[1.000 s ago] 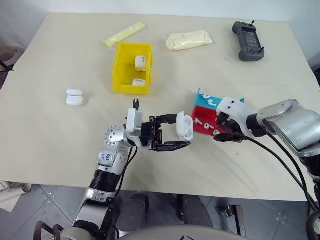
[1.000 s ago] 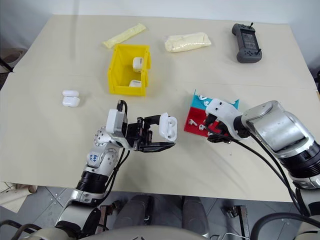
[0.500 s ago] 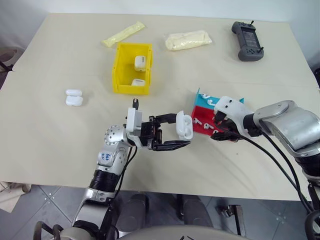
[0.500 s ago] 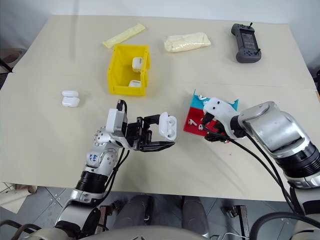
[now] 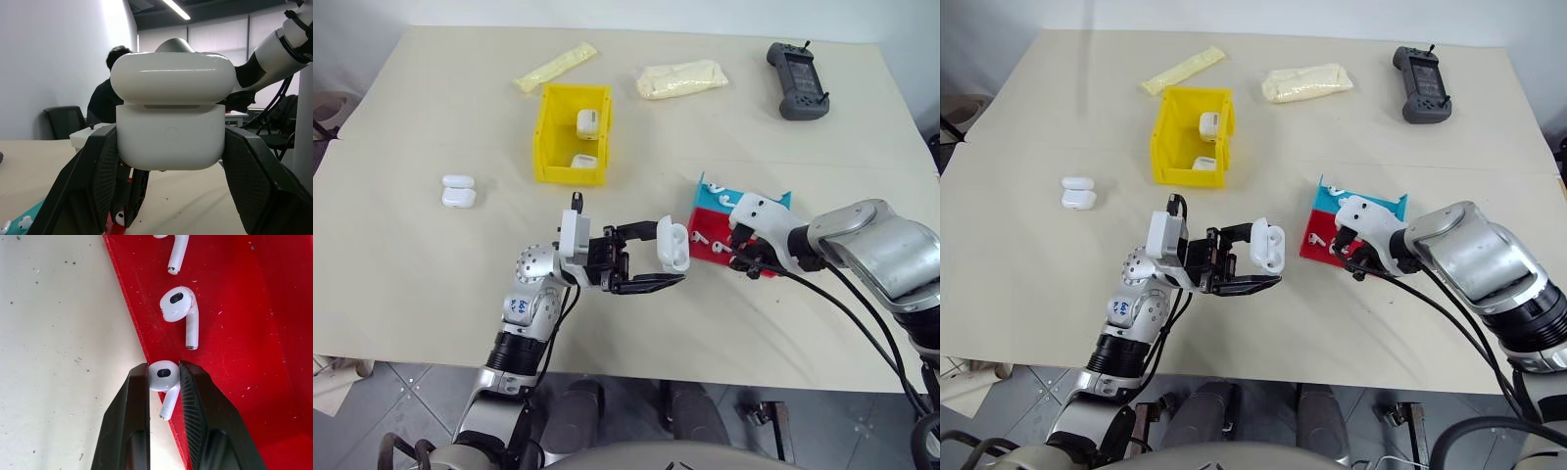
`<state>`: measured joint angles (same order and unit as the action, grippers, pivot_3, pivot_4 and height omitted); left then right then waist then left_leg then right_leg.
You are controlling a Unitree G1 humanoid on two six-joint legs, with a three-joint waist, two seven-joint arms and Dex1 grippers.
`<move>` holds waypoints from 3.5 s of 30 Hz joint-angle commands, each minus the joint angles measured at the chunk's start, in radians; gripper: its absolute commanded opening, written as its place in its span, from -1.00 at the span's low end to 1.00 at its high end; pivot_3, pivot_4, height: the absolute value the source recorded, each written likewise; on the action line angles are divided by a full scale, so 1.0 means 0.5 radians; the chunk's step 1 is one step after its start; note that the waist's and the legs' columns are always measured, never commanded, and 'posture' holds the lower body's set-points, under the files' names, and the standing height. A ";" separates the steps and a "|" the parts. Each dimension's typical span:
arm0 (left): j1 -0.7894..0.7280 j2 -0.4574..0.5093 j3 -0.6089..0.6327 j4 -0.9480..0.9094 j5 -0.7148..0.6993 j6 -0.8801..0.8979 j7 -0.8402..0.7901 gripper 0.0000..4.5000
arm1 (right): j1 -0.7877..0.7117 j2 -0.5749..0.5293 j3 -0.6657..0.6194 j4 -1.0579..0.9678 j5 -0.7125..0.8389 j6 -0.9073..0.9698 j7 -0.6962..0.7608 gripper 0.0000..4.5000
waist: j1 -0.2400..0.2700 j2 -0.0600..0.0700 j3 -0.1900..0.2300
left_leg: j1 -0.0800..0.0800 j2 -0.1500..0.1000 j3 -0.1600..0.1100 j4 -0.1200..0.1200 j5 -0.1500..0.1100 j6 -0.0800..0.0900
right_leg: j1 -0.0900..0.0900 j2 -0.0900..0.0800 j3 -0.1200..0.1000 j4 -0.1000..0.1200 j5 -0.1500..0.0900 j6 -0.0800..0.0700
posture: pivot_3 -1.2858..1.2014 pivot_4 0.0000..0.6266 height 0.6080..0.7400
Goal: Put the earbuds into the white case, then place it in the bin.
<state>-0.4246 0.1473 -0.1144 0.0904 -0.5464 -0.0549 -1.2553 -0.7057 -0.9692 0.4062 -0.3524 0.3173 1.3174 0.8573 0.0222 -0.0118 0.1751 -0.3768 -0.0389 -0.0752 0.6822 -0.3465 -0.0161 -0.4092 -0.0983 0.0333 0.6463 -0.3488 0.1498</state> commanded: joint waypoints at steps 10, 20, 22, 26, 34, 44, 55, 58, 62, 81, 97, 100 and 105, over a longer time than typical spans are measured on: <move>-0.016 0.017 0.007 -0.076 -0.113 0.087 -0.097 0.24 | 0.313 -0.143 -0.547 -0.211 0.222 -0.197 0.133 -0.75 | 0.008 0.000 0.000 | -0.002 -0.003 0.000 -0.001 0.000 0.001 | 0.000 -0.002 0.000 -0.002 0.000 0.001 | 0.03 -0.52 1.00; -0.112 0.046 0.027 0.030 -0.114 0.179 -0.147 0.24 | 0.929 0.664 -1.528 -0.440 0.671 -1.268 0.153 -0.75 | 0.004 -0.001 0.001 | 0.000 -0.001 0.002 0.000 0.000 0.001 | 0.001 0.002 0.002 0.000 0.002 0.003 | 0.03 -0.52 1.00; -0.113 0.059 0.035 0.027 -0.124 0.197 -0.168 0.24 | 0.998 0.759 -1.528 -0.474 0.715 -1.324 0.110 -0.75 | 0.003 -0.001 0.001 | 0.000 -0.002 0.002 0.000 0.000 0.002 | 0.001 0.001 0.003 0.000 0.002 0.004 | 0.03 -0.52 1.00; -0.096 0.108 0.058 -0.010 -0.154 0.266 -0.208 0.24 | 1.035 1.097 -1.515 -0.576 0.891 -1.559 -0.074 -0.75 | -0.011 0.002 0.000 | 0.000 0.001 0.000 0.000 0.001 0.001 | 0.000 0.003 0.002 -0.001 0.002 0.003 | 0.03 -0.52 1.00; -0.092 0.102 0.077 -0.026 -0.155 0.290 -0.187 0.24 | 1.127 1.320 -1.200 -0.755 0.958 -1.695 -0.255 -0.75 | -0.028 0.003 0.000 | 0.001 0.000 -0.001 -0.001 0.001 0.000 | 0.000 0.003 0.002 0.000 0.002 0.003 | 0.03 -0.52 1.00; -0.136 0.088 0.073 -0.016 -0.150 0.309 -0.199 0.24 | 1.228 1.393 -0.907 -0.678 0.826 -1.926 -0.289 -0.75 | -0.048 0.003 0.000 | 0.001 0.000 -0.001 -0.001 0.001 0.001 | 0.000 0.003 0.002 0.001 0.002 0.003 | 0.03 -0.52 1.00; -0.149 0.076 0.064 -0.024 -0.148 0.310 -0.202 0.24 | 1.368 1.408 -0.832 -0.545 0.762 -2.100 -0.280 -0.75 | -0.048 0.003 0.000 | 0.001 -0.001 -0.001 -0.001 0.001 0.001 | 0.001 0.003 0.002 0.000 0.002 0.003 | 0.03 -0.52 1.00; -0.153 0.075 0.063 -0.019 -0.145 0.305 -0.204 0.24 | 1.359 1.411 -0.807 -0.506 0.760 -2.128 -0.279 -0.75 | -0.048 0.003 0.000 | 0.001 -0.001 -0.001 -0.001 0.001 0.001 | 0.001 0.003 0.002 0.001 0.002 0.003 | 0.03 -0.52 1.00; -0.153 0.078 0.060 -0.022 -0.145 0.296 -0.207 0.24 | 1.319 1.432 -0.770 -0.455 0.744 -2.163 -0.297 -0.75 | -0.049 0.003 0.000 | 0.001 -0.001 -0.001 -0.001 0.001 0.001 | 0.000 0.003 0.002 0.001 0.002 0.003 | 0.03 -0.52 1.00; -0.252 0.001 0.088 0.131 -0.098 0.150 -0.213 0.24 | 1.200 1.326 -0.716 -0.287 0.886 -1.954 -0.263 -0.61 | -0.050 0.003 0.000 | 0.001 -0.001 -0.001 -0.001 0.001 0.001 | 0.001 0.003 0.002 0.000 0.002 0.003 | 0.03 -0.52 1.00; -0.260 -0.035 0.093 0.217 -0.074 0.062 -0.228 0.24 | 1.124 1.046 -0.980 -0.344 1.033 -1.915 -0.163 0.99 | -0.045 0.003 0.000 | 0.001 -0.002 -0.001 -0.001 0.001 0.001 | 0.001 0.002 0.002 0.000 0.002 0.003 | 0.03 -0.52 1.00; -0.207 0.019 0.100 0.209 -0.050 0.076 -0.232 0.24 | 1.264 0.801 -1.271 -0.352 1.047 -1.929 -0.049 0.99 | -0.027 0.003 0.000 | 0.001 -0.003 -0.001 0.000 0.001 0.002 | 0.003 0.001 0.002 0.000 0.002 0.003 | 0.03 -0.52 1.00; -0.153 0.087 0.098 0.187 -0.030 0.079 -0.234 0.24 | 1.604 0.551 -1.634 -0.165 0.890 -2.120 0.243 0.99 | -0.013 0.002 0.000 | 0.002 -0.002 0.001 -0.001 0.000 0.003 | 0.003 0.002 0.002 -0.002 0.002 0.003 | 0.03 -0.52 1.00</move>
<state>-0.5081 0.1803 -0.0652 0.2130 -0.5652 -0.0073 -1.3707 0.0623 -0.6739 -0.3435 -0.4607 0.7841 0.2994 0.9218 0.0155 -0.0106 0.1751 -0.3759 -0.0400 -0.0743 0.6816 -0.3466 -0.0144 -0.4074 -0.0970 0.0346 0.6454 -0.3476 0.1512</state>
